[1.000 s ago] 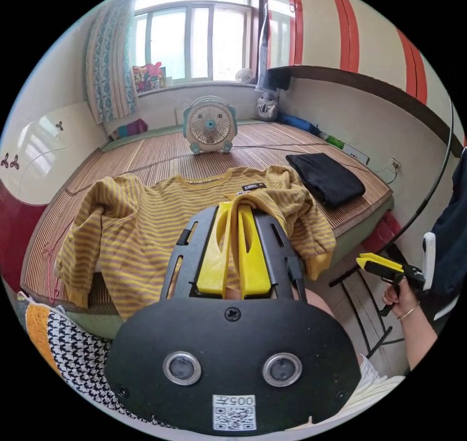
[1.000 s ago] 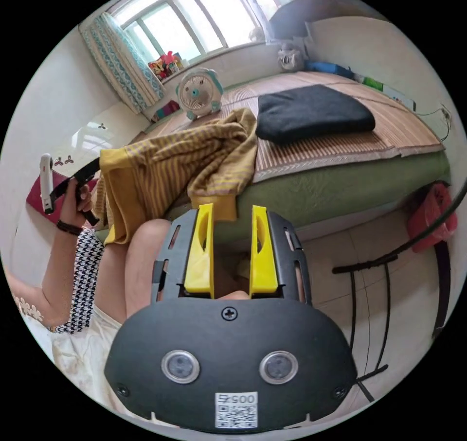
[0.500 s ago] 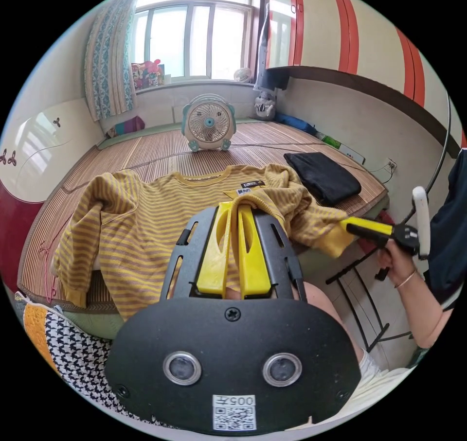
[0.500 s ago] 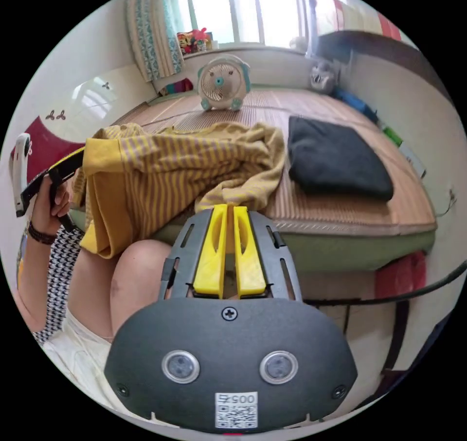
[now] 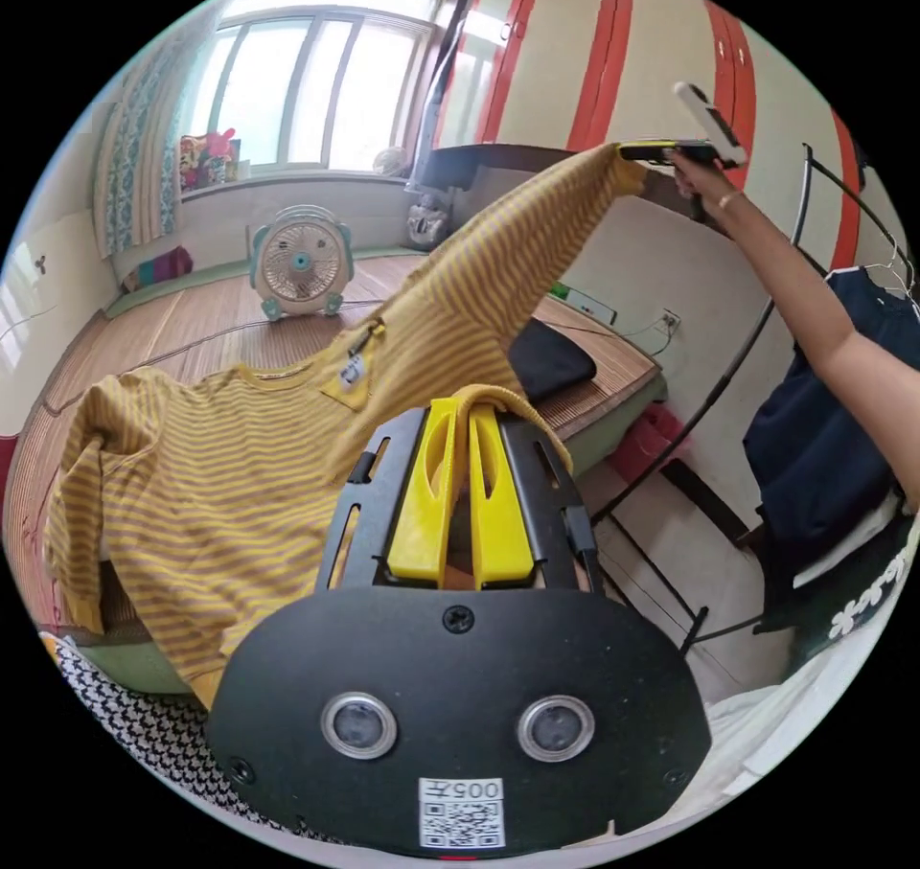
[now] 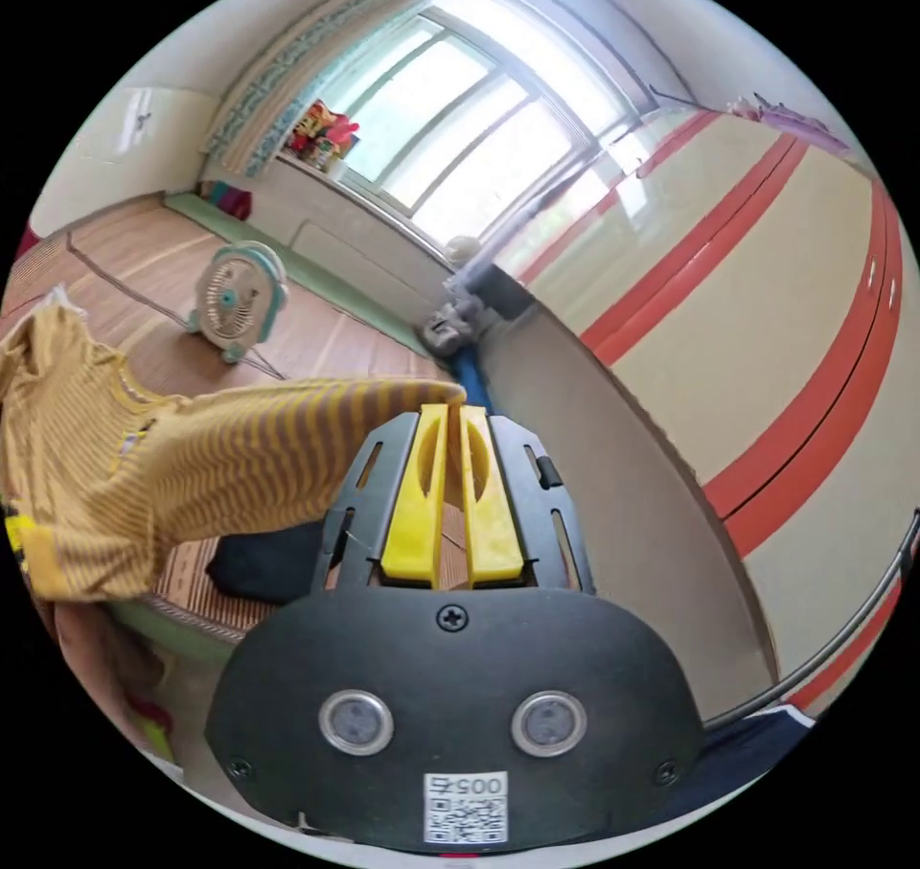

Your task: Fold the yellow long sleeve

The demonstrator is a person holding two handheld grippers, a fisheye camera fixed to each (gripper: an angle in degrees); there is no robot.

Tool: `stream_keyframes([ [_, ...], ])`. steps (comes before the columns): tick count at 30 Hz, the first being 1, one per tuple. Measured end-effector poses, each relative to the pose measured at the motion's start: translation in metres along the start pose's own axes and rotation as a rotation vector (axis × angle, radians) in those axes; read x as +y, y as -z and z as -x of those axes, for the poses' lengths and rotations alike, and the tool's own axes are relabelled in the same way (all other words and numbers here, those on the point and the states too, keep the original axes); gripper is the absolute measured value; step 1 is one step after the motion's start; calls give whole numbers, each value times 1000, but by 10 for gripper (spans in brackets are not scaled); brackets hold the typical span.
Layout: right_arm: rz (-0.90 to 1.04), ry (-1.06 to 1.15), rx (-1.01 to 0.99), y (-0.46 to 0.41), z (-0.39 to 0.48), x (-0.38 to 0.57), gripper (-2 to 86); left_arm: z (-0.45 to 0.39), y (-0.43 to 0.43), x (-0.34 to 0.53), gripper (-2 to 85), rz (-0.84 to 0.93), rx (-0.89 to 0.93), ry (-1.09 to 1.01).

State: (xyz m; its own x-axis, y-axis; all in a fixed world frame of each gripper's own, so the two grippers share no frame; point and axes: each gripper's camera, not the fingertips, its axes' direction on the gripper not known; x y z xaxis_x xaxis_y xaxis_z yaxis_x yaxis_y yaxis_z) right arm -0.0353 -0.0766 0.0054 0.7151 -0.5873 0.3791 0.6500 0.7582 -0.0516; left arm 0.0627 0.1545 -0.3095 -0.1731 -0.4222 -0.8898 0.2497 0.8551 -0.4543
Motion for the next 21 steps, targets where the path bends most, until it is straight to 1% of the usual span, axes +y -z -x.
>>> stream_keyframes([
  [1, 39, -12, 15, -14, -2, -4, -9, -11, -9, -3, 21, 16, 38, -17],
  [3, 207, -83, 34, -75, -5, -7, 3, -30, -29, -5, 26, 48, 92, -51],
  [4, 254, -112, 34, -91, -3, -3, 9, -43, -47, -4, 32, 80, 121, -75],
  [6, 463, -163, 7, -151, 22, 31, 36, -60, -78, 1, 45, 178, 162, -80],
  [8, 537, -183, -35, -178, 51, 71, 43, -83, -108, 17, 59, 299, 226, -129],
  [9, 566, -189, -77, -189, 74, 100, 52, -88, -110, 23, 57, 310, 238, -145],
  [11, 575, -155, -155, -192, 113, 144, 67, -100, -104, 43, 53, 324, 313, -199],
  [13, 546, -95, -208, -176, 150, 188, 76, -99, -96, 57, 54, 349, 324, -226],
  [14, 511, -54, -247, -156, 171, 214, 79, -93, -90, 66, 57, 363, 308, -232],
  [16, 448, -51, -368, -116, 192, 248, 81, -79, -80, 76, 63, 377, 265, -221],
  [18, 354, -27, -573, -55, 213, 281, 85, -57, -68, 81, 64, 373, 212, -179],
  [19, 335, -29, -610, -41, 217, 289, 86, -41, -58, 82, 64, 364, 181, -139],
  [21, 291, -30, -770, 4, 237, 311, 95, -15, -42, 83, 64, 342, 116, -79],
])
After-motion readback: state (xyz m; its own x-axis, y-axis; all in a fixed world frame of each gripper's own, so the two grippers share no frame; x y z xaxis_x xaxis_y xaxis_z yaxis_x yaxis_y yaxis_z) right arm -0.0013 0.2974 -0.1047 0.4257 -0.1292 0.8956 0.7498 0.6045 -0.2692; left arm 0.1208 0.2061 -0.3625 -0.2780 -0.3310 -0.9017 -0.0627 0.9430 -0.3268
